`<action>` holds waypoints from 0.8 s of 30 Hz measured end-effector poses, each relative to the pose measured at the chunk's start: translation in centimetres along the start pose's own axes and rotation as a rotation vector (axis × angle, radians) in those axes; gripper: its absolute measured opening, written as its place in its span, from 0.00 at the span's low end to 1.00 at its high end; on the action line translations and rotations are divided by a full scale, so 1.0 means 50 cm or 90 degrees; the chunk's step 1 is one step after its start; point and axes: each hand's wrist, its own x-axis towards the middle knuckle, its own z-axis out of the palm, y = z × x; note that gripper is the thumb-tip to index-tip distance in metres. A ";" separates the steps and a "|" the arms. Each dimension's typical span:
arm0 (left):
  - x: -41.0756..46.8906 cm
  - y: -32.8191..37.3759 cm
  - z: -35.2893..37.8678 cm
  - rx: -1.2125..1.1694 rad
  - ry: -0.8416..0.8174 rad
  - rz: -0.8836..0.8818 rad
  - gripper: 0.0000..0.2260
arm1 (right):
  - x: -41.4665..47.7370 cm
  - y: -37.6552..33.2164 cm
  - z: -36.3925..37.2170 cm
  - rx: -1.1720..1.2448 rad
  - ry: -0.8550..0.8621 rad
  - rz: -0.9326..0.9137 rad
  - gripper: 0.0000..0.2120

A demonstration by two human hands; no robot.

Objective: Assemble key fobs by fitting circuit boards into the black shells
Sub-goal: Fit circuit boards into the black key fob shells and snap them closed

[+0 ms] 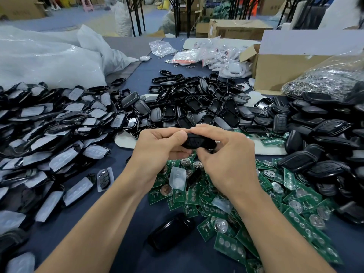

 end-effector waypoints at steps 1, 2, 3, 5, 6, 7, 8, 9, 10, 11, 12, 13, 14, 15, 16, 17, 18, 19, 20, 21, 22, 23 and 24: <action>-0.001 0.001 0.001 -0.005 -0.003 0.007 0.10 | 0.001 0.000 0.001 0.010 0.003 0.005 0.25; -0.002 0.001 0.002 -0.006 -0.003 0.020 0.10 | 0.002 0.001 0.001 0.017 0.002 0.009 0.25; -0.003 0.001 0.004 -0.001 0.003 0.036 0.11 | 0.002 0.002 0.003 0.020 0.001 0.009 0.25; -0.004 -0.001 0.010 0.028 0.028 0.073 0.14 | 0.005 0.004 0.004 0.047 0.007 0.018 0.21; -0.004 -0.003 0.012 0.044 0.040 0.090 0.15 | 0.008 0.004 0.004 0.081 0.013 0.036 0.19; -0.005 -0.004 0.015 0.053 0.049 0.102 0.17 | 0.011 0.005 0.003 0.119 0.017 0.059 0.17; -0.005 -0.005 0.017 0.058 0.055 0.113 0.17 | 0.015 0.008 0.001 0.155 0.018 0.082 0.15; -0.006 -0.005 0.017 0.066 0.059 0.124 0.17 | 0.018 0.011 0.001 0.185 0.015 0.102 0.13; -0.006 -0.007 0.017 0.077 0.060 0.137 0.17 | 0.021 0.013 0.000 0.205 0.010 0.117 0.12; -0.006 -0.008 0.017 0.090 0.059 0.148 0.16 | 0.022 0.015 -0.001 0.216 0.007 0.123 0.11; -0.007 -0.009 0.017 0.099 0.058 0.155 0.15 | 0.023 0.016 -0.002 0.222 0.007 0.122 0.11; -0.007 -0.011 0.018 0.102 0.055 0.155 0.13 | 0.023 0.017 -0.004 0.225 0.011 0.117 0.11; -0.007 -0.012 0.019 0.104 0.049 0.151 0.11 | 0.023 0.017 -0.006 0.226 0.014 0.110 0.11; -0.008 -0.012 0.020 0.109 0.041 0.147 0.10 | 0.022 0.017 -0.007 0.225 0.015 0.101 0.12; -0.008 -0.011 0.020 0.118 0.032 0.146 0.10 | 0.020 0.017 -0.008 0.225 0.015 0.094 0.12; -0.007 -0.010 0.019 0.128 0.027 0.148 0.11 | 0.019 0.017 -0.008 0.224 0.014 0.091 0.12; -0.006 -0.010 0.017 0.133 0.028 0.150 0.11 | 0.017 0.018 -0.007 0.221 0.013 0.091 0.12; -0.005 -0.010 0.015 0.135 0.032 0.153 0.12 | 0.016 0.018 -0.005 0.218 0.012 0.091 0.11; -0.006 -0.010 0.013 0.136 0.036 0.159 0.12 | 0.015 0.018 -0.003 0.219 0.009 0.091 0.11; -0.007 -0.010 0.014 0.140 0.042 0.166 0.11 | 0.014 0.016 -0.001 0.226 0.004 0.095 0.10; -0.009 -0.010 0.016 0.145 0.047 0.174 0.11 | 0.015 0.014 -0.001 0.239 0.000 0.102 0.10; -0.010 -0.009 0.018 0.148 0.054 0.178 0.11 | 0.015 0.013 -0.002 0.258 -0.002 0.115 0.10; -0.011 -0.007 0.020 0.140 0.060 0.176 0.11 | 0.016 0.012 -0.004 0.283 -0.001 0.132 0.10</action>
